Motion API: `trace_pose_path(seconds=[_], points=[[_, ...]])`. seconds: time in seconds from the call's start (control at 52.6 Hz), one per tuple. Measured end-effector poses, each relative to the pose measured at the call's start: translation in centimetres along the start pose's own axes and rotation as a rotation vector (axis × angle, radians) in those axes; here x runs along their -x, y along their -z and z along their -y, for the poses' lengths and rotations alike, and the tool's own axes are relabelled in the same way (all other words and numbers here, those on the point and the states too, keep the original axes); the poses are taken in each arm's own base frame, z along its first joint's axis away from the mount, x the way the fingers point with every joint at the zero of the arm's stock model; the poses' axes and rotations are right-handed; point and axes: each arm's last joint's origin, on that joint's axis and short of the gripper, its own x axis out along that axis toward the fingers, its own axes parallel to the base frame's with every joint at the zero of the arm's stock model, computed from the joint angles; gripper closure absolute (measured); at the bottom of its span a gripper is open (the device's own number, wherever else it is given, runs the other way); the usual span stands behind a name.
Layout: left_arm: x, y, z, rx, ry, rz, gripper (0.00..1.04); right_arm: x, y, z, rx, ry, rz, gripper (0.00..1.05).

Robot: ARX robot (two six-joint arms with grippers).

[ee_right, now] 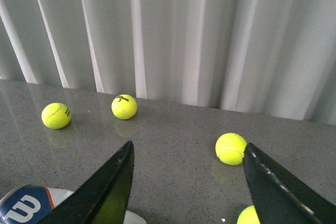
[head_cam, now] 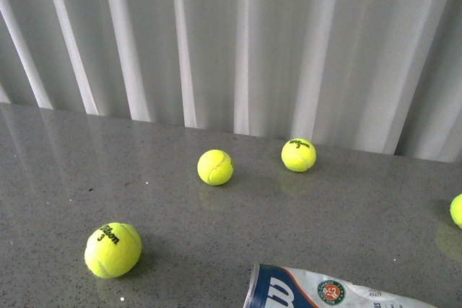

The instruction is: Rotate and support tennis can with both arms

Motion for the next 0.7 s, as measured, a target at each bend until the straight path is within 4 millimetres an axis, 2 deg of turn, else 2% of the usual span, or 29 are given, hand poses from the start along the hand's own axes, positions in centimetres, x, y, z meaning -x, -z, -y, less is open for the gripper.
trace_pose_path(seconds=[0.038, 0.095, 0.152, 0.19, 0.285, 0.38, 0.456, 0.551, 0.627, 0.703], points=[[-0.1, 0.1, 0.1, 0.014, -0.014, -0.036, 0.07, 0.0, 0.0, 0.0, 0.0, 0.0, 0.0, 0.28], [-0.1, 0.0, 0.1, 0.061, -0.174, -0.229, 0.07, 0.0, 0.0, 0.0, 0.0, 0.0, 0.0, 0.19], [-0.8, -0.9, 0.3, 0.064, -0.34, -0.415, 0.07, 0.0, 0.0, 0.0, 0.0, 0.002, 0.0, 0.09], [-1.5, -1.6, 0.4, 0.053, -0.376, -0.439, 0.07, 0.0, 0.0, 0.0, 0.0, 0.002, 0.001, 0.05], [-4.3, -4.5, 1.0, 0.082, -0.344, -0.403, 0.07, 0.0, 0.0, 0.0, 0.0, -0.001, 0.0, 0.08], [-8.6, -7.8, 2.2, 0.115, -0.213, -0.348, 0.07, 0.0, 0.0, 0.0, -0.001, 0.0, 0.001, 0.07], [-12.2, -8.8, 3.8, 0.125, -0.077, -0.399, 0.07, 0.0, 0.0, 0.0, -0.001, 0.0, 0.001, 0.07], [-15.9, -7.8, 6.5, 0.179, 0.115, -0.553, 0.07, 0.0, 0.0, 0.0, -0.001, 0.0, 0.001, 0.07], [-17.9, -5.9, 8.7, 0.228, 0.25, -0.713, 0.07, 0.0, 0.0, 0.0, -0.001, -0.001, 0.001, 0.07], [-18.8, -3.9, 10.8, 0.291, 0.361, -0.867, 0.07, 0.0, 0.0, 0.0, -0.001, -0.001, 0.001, 0.07]])
